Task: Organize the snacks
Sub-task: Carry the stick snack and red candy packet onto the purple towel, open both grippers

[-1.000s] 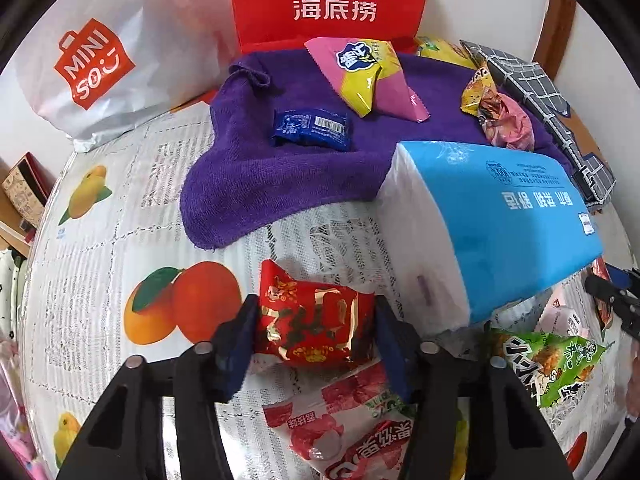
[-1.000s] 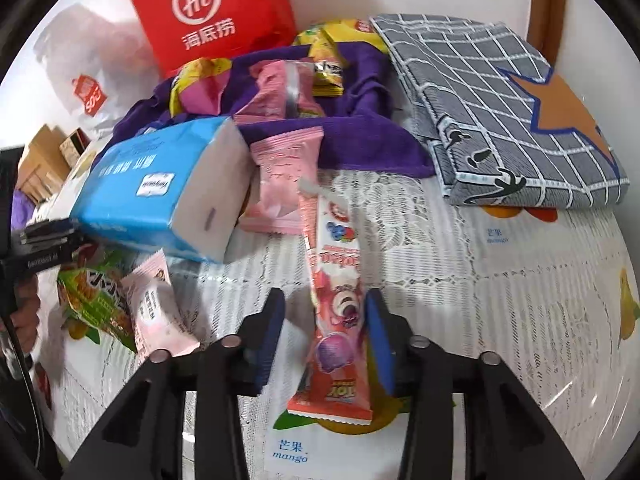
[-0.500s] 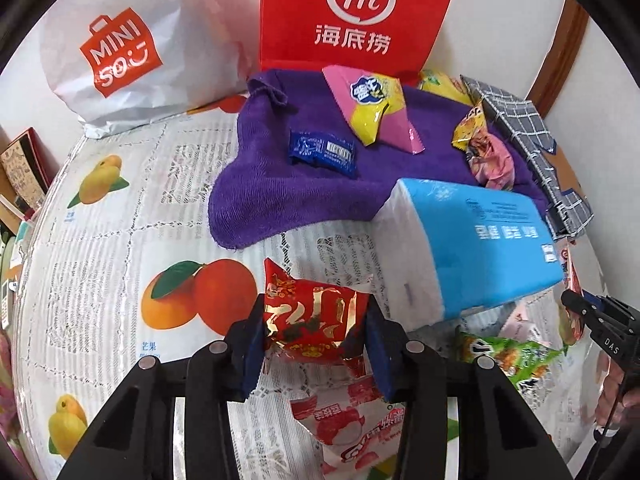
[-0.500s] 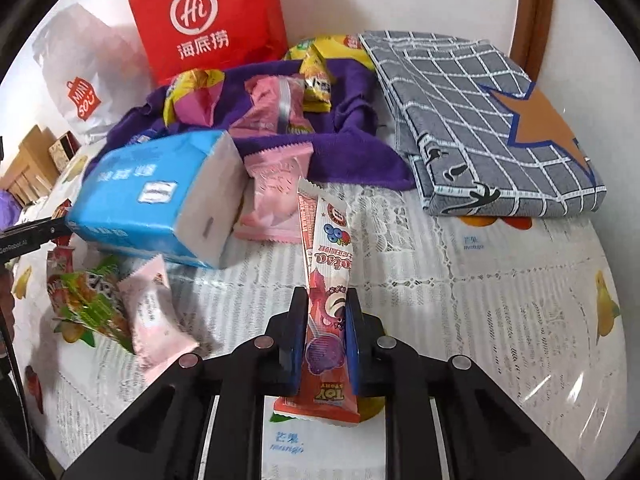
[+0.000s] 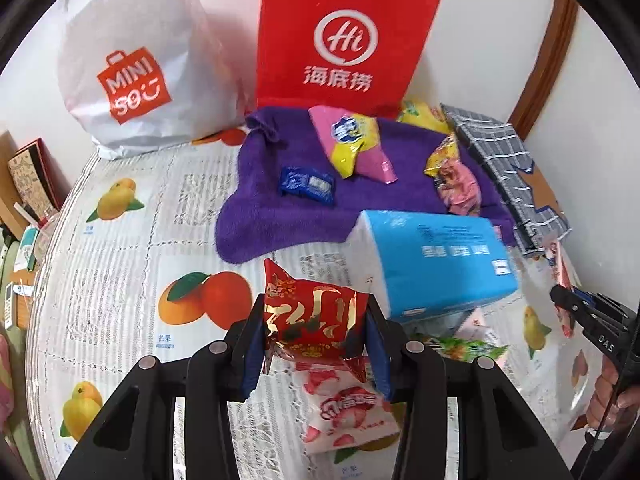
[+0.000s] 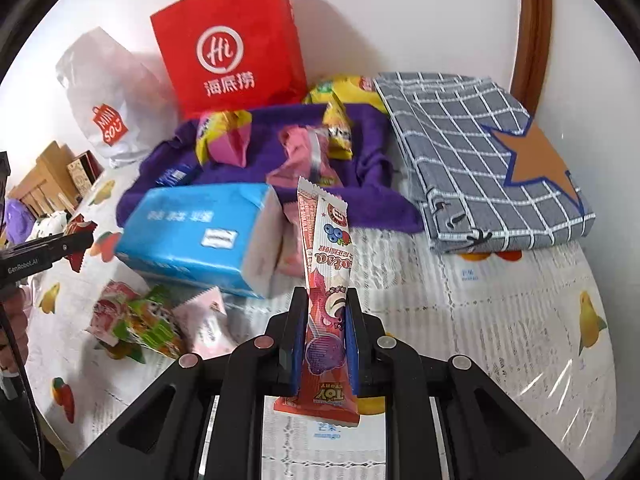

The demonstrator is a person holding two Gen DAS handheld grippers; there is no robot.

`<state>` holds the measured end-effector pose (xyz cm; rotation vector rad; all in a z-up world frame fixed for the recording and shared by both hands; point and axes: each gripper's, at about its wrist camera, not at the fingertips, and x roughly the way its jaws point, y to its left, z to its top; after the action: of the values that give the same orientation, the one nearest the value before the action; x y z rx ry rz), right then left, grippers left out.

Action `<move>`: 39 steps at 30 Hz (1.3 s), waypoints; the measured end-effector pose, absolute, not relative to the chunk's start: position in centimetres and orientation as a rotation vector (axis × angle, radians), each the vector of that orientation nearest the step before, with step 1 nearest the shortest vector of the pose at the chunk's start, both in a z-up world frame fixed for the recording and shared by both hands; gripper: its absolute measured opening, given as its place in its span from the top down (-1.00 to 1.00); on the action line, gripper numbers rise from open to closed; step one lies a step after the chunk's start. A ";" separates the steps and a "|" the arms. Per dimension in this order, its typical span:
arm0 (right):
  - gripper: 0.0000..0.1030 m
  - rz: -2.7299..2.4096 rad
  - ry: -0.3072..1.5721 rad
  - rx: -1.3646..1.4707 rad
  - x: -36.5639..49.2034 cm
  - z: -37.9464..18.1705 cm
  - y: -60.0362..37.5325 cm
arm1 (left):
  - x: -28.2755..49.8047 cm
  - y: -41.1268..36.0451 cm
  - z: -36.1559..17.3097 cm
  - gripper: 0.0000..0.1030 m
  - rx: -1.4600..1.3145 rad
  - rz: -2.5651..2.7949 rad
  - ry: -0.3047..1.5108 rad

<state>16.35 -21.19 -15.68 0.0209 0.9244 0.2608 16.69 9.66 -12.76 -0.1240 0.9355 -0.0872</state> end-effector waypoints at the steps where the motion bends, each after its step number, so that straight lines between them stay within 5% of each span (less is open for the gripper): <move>1: 0.66 0.267 0.918 0.022 16.3 -15.3 -21.0 | 16.6 9.5 -12.6 0.19 -0.125 -0.093 0.932; 39: 0.66 0.332 0.831 0.078 20.6 -9.0 -18.6 | 20.3 4.9 -6.3 0.19 -0.126 -0.177 0.871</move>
<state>20.61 -18.60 -9.02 0.0784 0.8314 0.3318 20.27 4.88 -6.31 -0.1257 0.8710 -0.1773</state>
